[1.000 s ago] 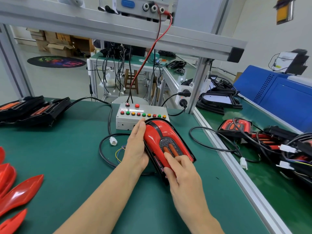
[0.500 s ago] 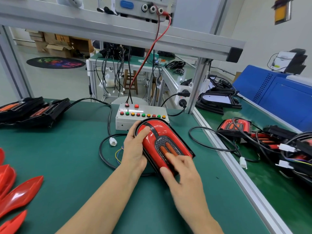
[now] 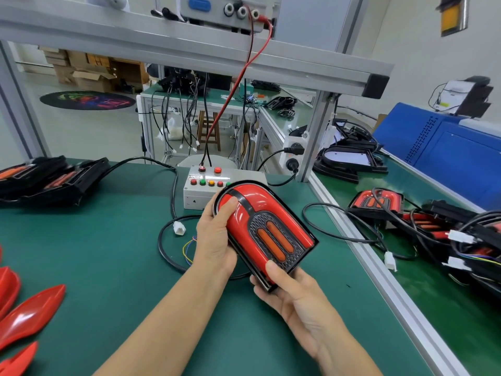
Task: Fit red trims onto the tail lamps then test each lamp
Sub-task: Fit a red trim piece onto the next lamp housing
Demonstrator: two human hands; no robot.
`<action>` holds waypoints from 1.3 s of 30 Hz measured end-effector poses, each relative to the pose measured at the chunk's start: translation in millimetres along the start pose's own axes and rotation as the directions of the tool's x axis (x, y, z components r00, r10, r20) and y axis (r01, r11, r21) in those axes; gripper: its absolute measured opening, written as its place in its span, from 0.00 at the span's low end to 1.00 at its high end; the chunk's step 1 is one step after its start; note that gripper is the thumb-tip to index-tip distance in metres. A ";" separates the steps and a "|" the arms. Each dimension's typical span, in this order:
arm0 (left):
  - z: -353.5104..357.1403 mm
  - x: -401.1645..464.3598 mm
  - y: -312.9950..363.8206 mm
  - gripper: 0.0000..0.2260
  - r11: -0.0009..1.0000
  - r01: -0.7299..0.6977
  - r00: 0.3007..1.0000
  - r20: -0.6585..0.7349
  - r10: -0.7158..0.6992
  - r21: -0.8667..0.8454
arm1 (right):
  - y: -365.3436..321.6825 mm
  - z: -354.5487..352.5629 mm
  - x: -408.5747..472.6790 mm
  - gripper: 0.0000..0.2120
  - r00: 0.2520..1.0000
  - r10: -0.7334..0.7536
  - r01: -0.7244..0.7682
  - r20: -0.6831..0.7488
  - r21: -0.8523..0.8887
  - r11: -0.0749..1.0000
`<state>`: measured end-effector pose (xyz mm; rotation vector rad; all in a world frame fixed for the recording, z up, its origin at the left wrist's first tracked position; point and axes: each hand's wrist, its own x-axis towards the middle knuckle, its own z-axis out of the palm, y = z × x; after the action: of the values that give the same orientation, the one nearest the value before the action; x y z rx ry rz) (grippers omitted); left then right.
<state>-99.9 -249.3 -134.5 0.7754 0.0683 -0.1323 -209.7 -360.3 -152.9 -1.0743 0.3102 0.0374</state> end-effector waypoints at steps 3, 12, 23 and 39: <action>-1.2 -0.4 -2.7 0.14 0.999 -0.020 1.000 0.009 0.020 0.025 | 1.6 -0.3 0.7 0.23 0.998 -0.052 0.051 -0.027 -0.050 0.997; -1.3 0.3 -2.8 0.11 0.999 -0.010 1.000 -0.013 0.010 0.037 | 3.6 1.3 1.5 0.11 0.989 -0.118 0.105 -0.089 -0.138 0.985; 2.3 4.4 -2.3 0.10 0.998 0.065 0.994 -0.093 -0.062 0.025 | 7.1 8.4 4.5 0.11 0.960 -0.197 0.165 -0.198 -0.168 0.972; -1.9 -18.7 -14.9 0.19 0.961 0.056 0.944 0.299 -0.140 0.272 | -4.8 -9.5 6.0 0.22 0.984 -0.176 0.170 -0.022 -0.170 0.971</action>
<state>-120.5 -256.7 -144.1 1.0057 -0.2197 -0.3656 -205.3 -371.6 -154.5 -1.2675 0.2481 -0.1143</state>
